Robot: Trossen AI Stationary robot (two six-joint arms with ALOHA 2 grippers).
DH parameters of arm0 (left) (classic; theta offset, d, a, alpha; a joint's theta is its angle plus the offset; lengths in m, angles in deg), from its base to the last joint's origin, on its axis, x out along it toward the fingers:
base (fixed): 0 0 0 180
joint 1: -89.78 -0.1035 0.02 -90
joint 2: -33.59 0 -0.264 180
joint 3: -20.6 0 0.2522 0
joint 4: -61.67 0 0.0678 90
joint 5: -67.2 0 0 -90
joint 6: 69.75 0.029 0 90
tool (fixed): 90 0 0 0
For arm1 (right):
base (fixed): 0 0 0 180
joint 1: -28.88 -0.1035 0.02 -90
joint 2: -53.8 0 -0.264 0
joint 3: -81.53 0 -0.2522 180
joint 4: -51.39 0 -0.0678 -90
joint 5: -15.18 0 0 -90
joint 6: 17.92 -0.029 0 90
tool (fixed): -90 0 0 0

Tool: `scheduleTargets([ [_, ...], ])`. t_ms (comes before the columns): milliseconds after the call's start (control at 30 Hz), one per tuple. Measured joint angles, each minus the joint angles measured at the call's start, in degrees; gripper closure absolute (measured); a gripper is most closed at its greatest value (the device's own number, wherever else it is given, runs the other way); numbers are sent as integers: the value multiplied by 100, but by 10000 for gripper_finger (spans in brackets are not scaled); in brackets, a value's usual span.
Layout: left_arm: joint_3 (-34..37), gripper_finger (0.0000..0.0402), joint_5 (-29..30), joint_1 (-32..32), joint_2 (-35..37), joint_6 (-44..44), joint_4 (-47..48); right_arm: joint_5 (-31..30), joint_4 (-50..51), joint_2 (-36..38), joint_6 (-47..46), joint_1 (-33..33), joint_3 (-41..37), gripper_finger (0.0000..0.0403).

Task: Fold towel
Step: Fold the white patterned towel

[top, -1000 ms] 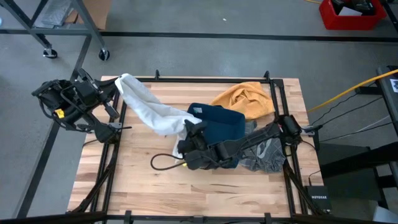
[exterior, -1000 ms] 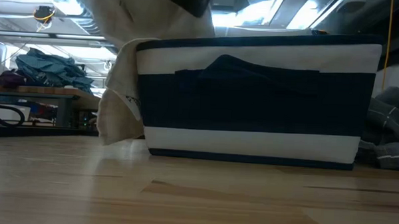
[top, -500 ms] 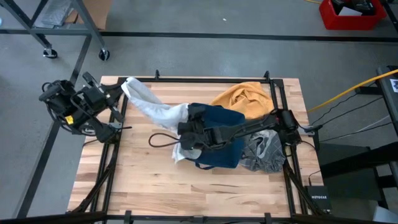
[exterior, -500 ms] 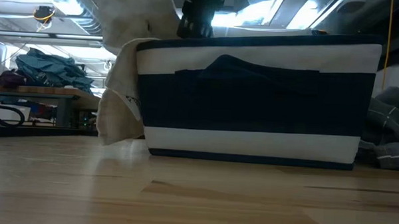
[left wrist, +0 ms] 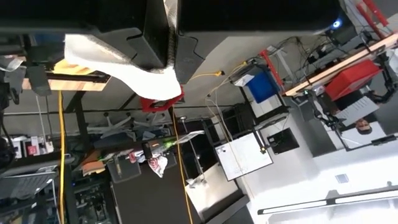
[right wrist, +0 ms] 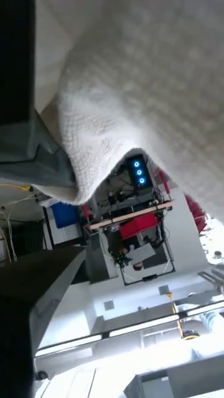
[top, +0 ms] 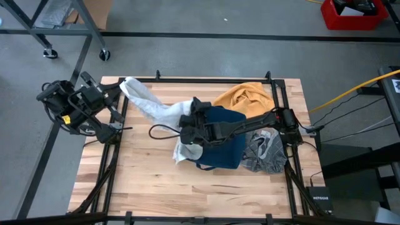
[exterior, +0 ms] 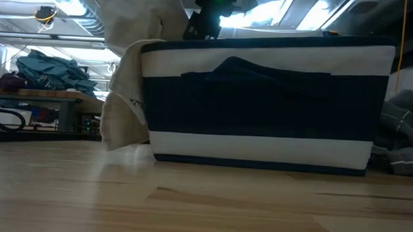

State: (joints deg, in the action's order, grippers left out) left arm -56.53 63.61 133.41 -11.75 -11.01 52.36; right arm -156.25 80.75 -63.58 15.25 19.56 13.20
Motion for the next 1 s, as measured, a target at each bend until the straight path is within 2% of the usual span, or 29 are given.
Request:
scheduleTargets([
  [133,0,401,0,-155,111,-9,-5,-207,5,0,237,89,-1,224],
  [300,0,401,0,-381,234,-41,-8,-840,8,19,721,322,-4,224],
  [500,-2,401,2,-665,353,-134,-4,-738,-91,132,773,507,-4,223],
  [567,-2,401,2,-749,390,-138,-4,-513,-151,142,763,491,-4,223],
  [767,-2,401,17,-1012,481,-127,-7,946,-212,162,-22,273,-4,223],
  [1000,-2,401,20,-1273,538,-127,-7,1444,-208,162,-566,-19,-4,223],
])
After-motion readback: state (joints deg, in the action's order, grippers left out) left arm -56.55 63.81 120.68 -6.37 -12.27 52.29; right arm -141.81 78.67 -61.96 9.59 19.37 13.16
